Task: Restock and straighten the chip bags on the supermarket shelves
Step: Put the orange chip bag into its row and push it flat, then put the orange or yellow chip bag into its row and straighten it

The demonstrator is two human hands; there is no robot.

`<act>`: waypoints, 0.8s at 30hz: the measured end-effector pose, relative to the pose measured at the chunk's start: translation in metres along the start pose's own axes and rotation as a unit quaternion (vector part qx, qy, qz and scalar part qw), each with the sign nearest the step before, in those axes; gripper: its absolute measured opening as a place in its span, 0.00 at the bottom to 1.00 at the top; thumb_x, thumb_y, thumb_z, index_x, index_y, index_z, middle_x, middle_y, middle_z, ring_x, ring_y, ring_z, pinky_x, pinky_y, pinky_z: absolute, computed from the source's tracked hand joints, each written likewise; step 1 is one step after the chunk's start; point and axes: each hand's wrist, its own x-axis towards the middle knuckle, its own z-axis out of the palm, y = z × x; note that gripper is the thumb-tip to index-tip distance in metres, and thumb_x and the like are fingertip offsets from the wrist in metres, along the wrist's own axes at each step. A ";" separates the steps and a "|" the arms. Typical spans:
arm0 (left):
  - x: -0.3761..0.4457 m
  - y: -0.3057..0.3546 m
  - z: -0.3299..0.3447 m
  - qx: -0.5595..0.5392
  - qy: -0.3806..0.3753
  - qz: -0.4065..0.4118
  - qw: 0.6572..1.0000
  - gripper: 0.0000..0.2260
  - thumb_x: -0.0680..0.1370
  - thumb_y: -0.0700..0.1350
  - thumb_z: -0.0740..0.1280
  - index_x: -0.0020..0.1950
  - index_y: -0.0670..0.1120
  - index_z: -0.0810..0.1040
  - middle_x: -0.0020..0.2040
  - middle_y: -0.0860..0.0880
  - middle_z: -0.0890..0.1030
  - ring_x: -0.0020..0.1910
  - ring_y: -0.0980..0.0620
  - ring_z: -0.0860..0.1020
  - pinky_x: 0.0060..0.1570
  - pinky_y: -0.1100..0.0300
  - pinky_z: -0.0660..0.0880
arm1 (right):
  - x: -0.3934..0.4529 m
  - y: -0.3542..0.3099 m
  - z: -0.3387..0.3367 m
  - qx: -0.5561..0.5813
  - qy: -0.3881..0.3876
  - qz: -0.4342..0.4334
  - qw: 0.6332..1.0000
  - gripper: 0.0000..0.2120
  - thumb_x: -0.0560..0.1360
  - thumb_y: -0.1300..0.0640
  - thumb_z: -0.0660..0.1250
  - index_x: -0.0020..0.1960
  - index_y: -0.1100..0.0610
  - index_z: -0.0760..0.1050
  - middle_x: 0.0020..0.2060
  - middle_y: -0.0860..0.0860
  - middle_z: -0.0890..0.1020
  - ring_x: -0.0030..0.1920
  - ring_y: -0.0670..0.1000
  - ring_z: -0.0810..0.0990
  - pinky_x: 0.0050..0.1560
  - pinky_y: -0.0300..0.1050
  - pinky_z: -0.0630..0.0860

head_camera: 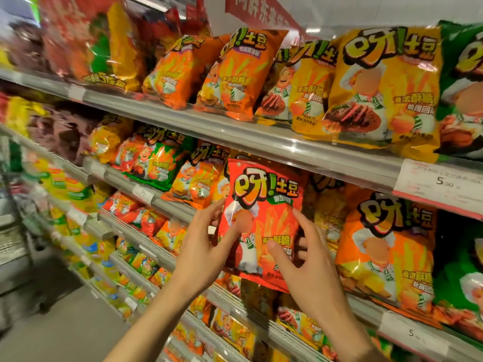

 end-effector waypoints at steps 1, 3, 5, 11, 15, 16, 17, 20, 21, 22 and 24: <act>0.001 -0.004 -0.006 0.000 0.004 0.004 1.000 0.27 0.77 0.65 0.68 0.74 0.62 0.69 0.65 0.66 0.73 0.65 0.67 0.72 0.64 0.58 0.73 | 0.001 -0.003 0.006 0.001 -0.001 -0.003 1.000 0.32 0.73 0.32 0.67 0.71 0.23 0.53 0.68 0.31 0.64 0.64 0.39 0.70 0.60 0.43 0.74; 0.003 -0.015 -0.022 -0.008 0.009 0.004 1.000 0.27 0.76 0.67 0.66 0.74 0.63 0.69 0.65 0.68 0.73 0.65 0.67 0.71 0.64 0.58 0.72 | 0.002 -0.012 0.024 0.003 -0.006 -0.009 1.000 0.32 0.73 0.33 0.67 0.69 0.21 0.53 0.66 0.28 0.64 0.61 0.32 0.69 0.52 0.34 0.72; 0.008 -0.028 -0.041 -0.020 0.013 0.002 1.000 0.27 0.74 0.69 0.65 0.73 0.66 0.68 0.64 0.70 0.72 0.66 0.67 0.71 0.64 0.56 0.73 | 0.005 -0.022 0.045 0.000 -0.008 -0.022 1.000 0.32 0.73 0.33 0.68 0.70 0.23 0.54 0.65 0.26 0.63 0.61 0.28 0.67 0.50 0.33 0.72; 0.039 -0.088 -0.130 -0.054 0.012 -0.012 0.998 0.24 0.76 0.64 0.69 0.71 0.65 0.69 0.65 0.67 0.74 0.67 0.65 0.72 0.66 0.50 0.74 | 0.019 -0.071 0.144 0.003 -0.005 -0.014 1.000 0.36 0.68 0.30 0.67 0.73 0.27 0.58 0.67 0.32 0.67 0.62 0.37 0.73 0.60 0.48 0.78; 0.069 -0.132 -0.197 -0.040 0.026 -0.017 0.999 0.28 0.74 0.68 0.67 0.72 0.61 0.71 0.66 0.63 0.75 0.67 0.62 0.73 0.65 0.48 0.75 | 0.039 -0.108 0.222 0.015 -0.011 -0.021 1.000 0.35 0.67 0.29 0.66 0.72 0.26 0.59 0.68 0.30 0.67 0.61 0.34 0.72 0.57 0.43 0.76; 0.076 -0.142 -0.213 -0.037 0.031 -0.020 0.999 0.27 0.74 0.67 0.68 0.71 0.61 0.71 0.66 0.62 0.75 0.66 0.62 0.73 0.64 0.48 0.75 | 0.045 -0.115 0.240 0.020 -0.020 -0.023 0.999 0.34 0.69 0.31 0.66 0.72 0.27 0.59 0.67 0.31 0.67 0.62 0.36 0.73 0.57 0.42 0.76; 0.084 -0.152 -0.228 -0.033 0.034 -0.022 0.999 0.26 0.74 0.67 0.68 0.71 0.62 0.72 0.65 0.63 0.75 0.66 0.63 0.74 0.64 0.49 0.75 | 0.052 -0.123 0.259 0.024 -0.029 -0.023 0.999 0.34 0.70 0.34 0.68 0.72 0.27 0.59 0.67 0.32 0.68 0.62 0.38 0.74 0.58 0.42 0.76; 0.109 -0.181 -0.270 -0.027 0.049 -0.026 0.998 0.24 0.73 0.68 0.68 0.68 0.68 0.71 0.63 0.66 0.75 0.66 0.64 0.73 0.64 0.51 0.75 | 0.077 -0.143 0.310 0.027 -0.050 -0.037 0.998 0.33 0.73 0.39 0.71 0.72 0.26 0.58 0.64 0.28 0.66 0.60 0.36 0.73 0.57 0.41 0.76; 0.117 -0.191 -0.281 -0.029 0.055 -0.033 0.997 0.24 0.73 0.69 0.68 0.68 0.68 0.71 0.63 0.66 0.75 0.66 0.65 0.73 0.63 0.51 0.76 | 0.086 -0.148 0.326 0.028 -0.057 -0.041 0.997 0.33 0.74 0.39 0.71 0.71 0.25 0.57 0.63 0.26 0.65 0.60 0.34 0.72 0.57 0.40 0.75; 0.125 -0.200 -0.292 -0.031 0.062 -0.041 0.997 0.24 0.73 0.69 0.68 0.68 0.68 0.71 0.63 0.67 0.75 0.66 0.65 0.73 0.63 0.51 0.76 | 0.095 -0.154 0.341 0.030 -0.065 -0.045 0.996 0.33 0.74 0.39 0.71 0.71 0.25 0.57 0.63 0.25 0.64 0.61 0.32 0.70 0.58 0.41 0.75; 0.142 -0.218 -0.311 -0.030 0.073 -0.052 0.996 0.24 0.74 0.69 0.68 0.69 0.67 0.71 0.64 0.66 0.75 0.65 0.66 0.74 0.63 0.50 0.76 | 0.115 -0.164 0.369 0.041 -0.078 -0.051 0.995 0.33 0.74 0.39 0.70 0.72 0.26 0.57 0.65 0.26 0.64 0.63 0.34 0.71 0.62 0.45 0.75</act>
